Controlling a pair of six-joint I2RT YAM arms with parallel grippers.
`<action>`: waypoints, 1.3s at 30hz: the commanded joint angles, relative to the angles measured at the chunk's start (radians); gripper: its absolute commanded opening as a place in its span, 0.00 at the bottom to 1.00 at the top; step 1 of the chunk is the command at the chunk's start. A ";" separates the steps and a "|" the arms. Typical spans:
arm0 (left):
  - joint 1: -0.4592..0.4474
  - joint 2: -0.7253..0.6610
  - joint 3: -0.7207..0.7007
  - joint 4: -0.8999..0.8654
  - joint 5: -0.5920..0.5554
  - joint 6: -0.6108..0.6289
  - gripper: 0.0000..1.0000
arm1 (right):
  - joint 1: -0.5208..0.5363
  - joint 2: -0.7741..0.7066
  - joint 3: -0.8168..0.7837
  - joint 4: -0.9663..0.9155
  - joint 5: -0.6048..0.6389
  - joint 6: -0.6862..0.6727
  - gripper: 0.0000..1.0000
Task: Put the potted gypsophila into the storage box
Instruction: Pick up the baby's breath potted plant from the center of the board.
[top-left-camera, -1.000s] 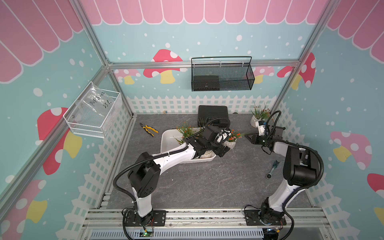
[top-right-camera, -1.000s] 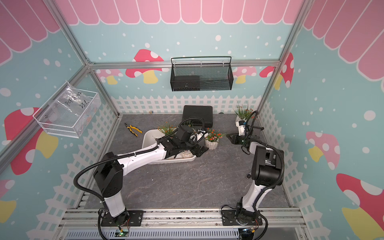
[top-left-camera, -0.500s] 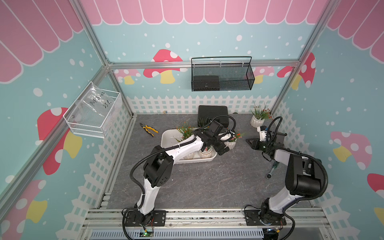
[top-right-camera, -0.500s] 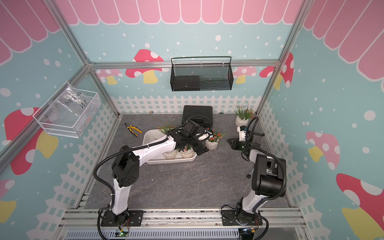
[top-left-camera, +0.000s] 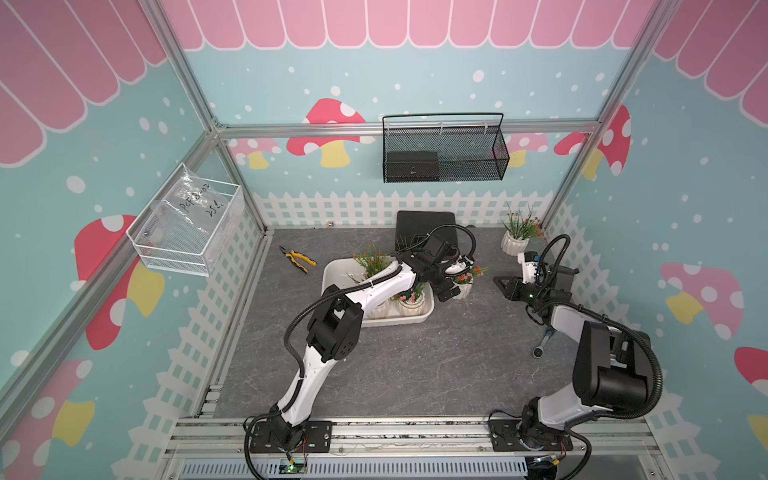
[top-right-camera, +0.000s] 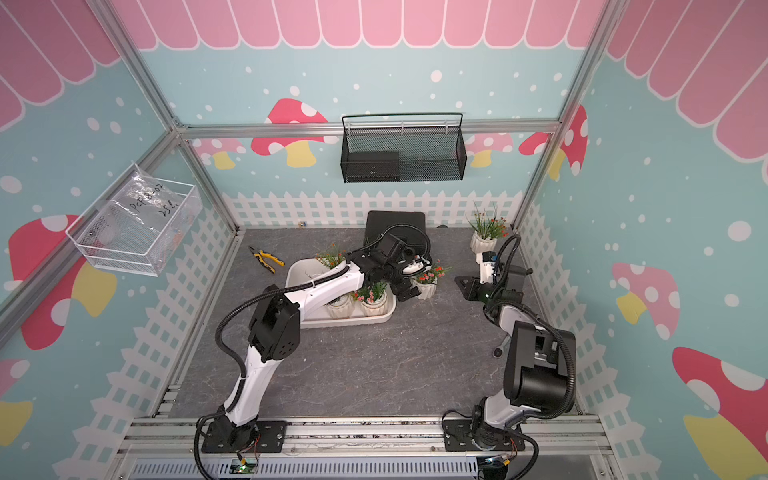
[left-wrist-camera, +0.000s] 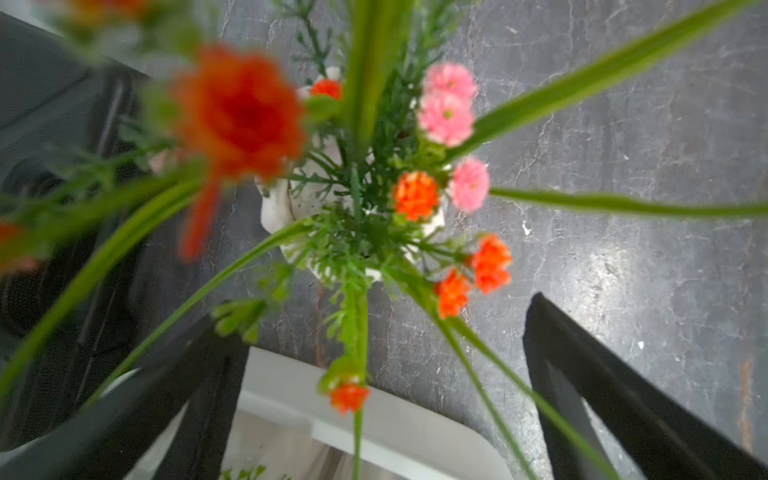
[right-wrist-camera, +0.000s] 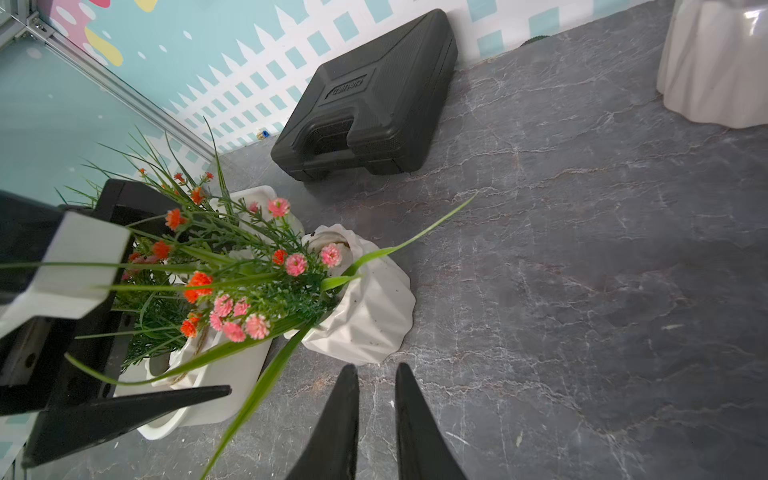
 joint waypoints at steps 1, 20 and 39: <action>0.017 0.045 0.069 -0.032 0.047 0.044 0.99 | -0.004 -0.022 -0.014 0.018 0.004 0.006 0.20; 0.026 0.259 0.350 -0.146 0.114 0.059 0.99 | -0.006 -0.026 -0.027 0.042 -0.001 0.016 0.21; 0.023 0.313 0.382 -0.029 0.197 -0.050 0.98 | -0.007 -0.010 -0.033 0.070 -0.019 0.035 0.21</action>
